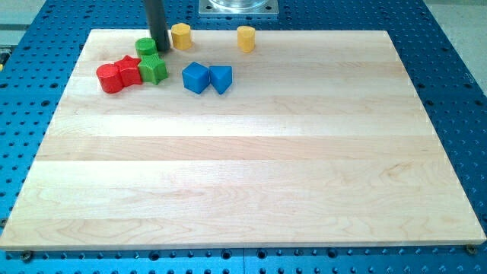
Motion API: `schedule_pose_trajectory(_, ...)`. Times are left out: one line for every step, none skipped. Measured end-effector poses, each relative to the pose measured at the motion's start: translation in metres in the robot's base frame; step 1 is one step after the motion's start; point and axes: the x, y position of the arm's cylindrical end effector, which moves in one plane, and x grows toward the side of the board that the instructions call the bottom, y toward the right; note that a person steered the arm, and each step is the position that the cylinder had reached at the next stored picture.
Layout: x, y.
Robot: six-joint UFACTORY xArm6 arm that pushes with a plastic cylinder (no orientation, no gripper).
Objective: Push the yellow hexagon into the blue blocks
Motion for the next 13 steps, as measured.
schedule_pose_trajectory(0.015,-0.02)
schedule_pose_trajectory(0.012,-0.014)
schedule_pose_trajectory(-0.04,-0.017)
schedule_pose_trajectory(-0.046,0.037)
schedule_pose_trajectory(-0.033,0.111)
schedule_pose_trajectory(-0.01,0.133)
schedule_pose_trajectory(-0.031,0.132)
schedule_pose_trajectory(-0.031,0.129)
schedule_pose_trajectory(-0.033,0.115)
schedule_pose_trajectory(-0.033,0.115)
schedule_pose_trajectory(-0.033,0.109)
schedule_pose_trajectory(-0.005,0.078)
schedule_pose_trajectory(-0.018,0.079)
